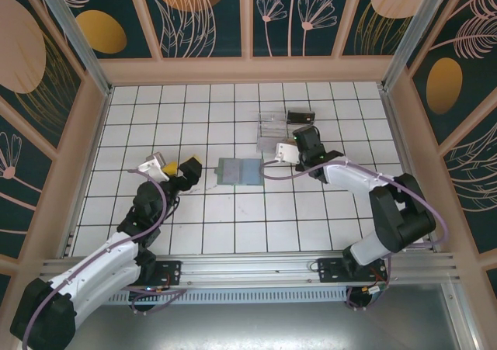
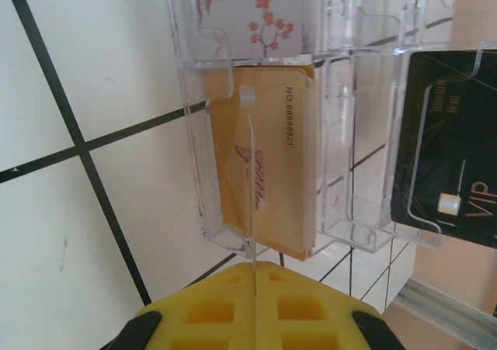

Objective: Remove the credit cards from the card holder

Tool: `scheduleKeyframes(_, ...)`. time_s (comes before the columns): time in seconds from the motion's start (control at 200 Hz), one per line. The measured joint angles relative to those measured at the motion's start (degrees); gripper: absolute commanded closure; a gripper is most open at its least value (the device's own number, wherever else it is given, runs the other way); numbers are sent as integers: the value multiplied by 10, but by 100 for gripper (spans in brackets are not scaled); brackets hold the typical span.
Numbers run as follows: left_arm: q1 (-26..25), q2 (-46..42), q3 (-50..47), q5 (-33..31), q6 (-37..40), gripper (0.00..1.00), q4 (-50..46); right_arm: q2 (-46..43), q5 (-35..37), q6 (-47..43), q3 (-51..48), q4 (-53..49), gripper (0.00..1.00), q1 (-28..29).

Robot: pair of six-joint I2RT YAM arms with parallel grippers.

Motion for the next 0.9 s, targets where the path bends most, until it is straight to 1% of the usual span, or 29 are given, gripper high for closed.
scheduleKeyframes(0.185, 0, 0, 0, -8, 0, 1, -3, 21, 0, -6, 11, 6, 100, -1)
scheduleKeyframes(0.405, 0, 0, 0, -9, 0, 1, -6, 22, 0, -8, 22, 15, 100, -1)
scheduleKeyframes(0.866, 0, 3, 0, -10, 0, 1, -8, 53, -2, -8, 24, 25, 100, -2)
scheduleKeyframes(0.881, 0, 3, 0, -10, 0, 1, -8, 54, -2, -8, 24, 26, 96, -2)
scheduleKeyframes(0.901, 0, 3, 0, -10, 0, 1, -8, 54, -2, -8, 24, 27, 88, -2)
